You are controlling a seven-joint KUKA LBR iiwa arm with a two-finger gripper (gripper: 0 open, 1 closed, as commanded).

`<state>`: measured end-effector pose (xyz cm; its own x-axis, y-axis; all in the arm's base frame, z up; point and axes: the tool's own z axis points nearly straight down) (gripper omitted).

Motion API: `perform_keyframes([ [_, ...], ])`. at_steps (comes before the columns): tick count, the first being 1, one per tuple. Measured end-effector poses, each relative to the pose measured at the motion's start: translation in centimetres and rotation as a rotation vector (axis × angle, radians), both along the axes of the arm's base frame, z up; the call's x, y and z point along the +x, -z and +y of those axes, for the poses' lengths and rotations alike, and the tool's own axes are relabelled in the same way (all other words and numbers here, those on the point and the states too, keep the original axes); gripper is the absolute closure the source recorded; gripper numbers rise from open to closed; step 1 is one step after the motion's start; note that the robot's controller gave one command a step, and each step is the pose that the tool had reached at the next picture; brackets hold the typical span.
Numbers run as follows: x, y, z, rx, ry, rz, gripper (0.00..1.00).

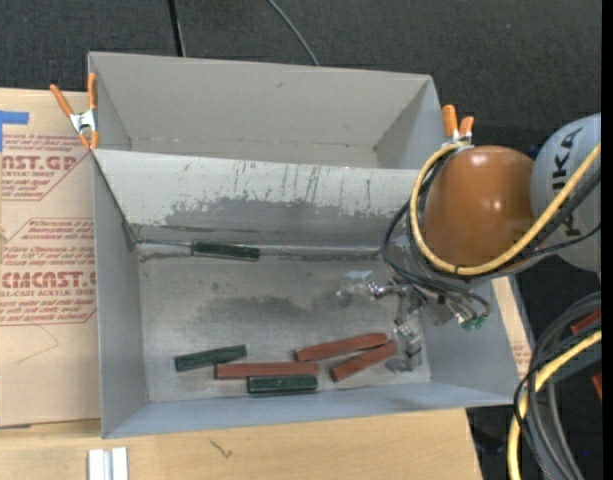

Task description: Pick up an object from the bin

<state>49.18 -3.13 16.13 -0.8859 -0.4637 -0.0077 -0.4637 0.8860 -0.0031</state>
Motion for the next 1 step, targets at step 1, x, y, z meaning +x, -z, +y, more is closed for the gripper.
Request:
perform_keyframes([
  [1,0.79,6.88,0.33,0.0,-0.079,0.003,0.0],
])
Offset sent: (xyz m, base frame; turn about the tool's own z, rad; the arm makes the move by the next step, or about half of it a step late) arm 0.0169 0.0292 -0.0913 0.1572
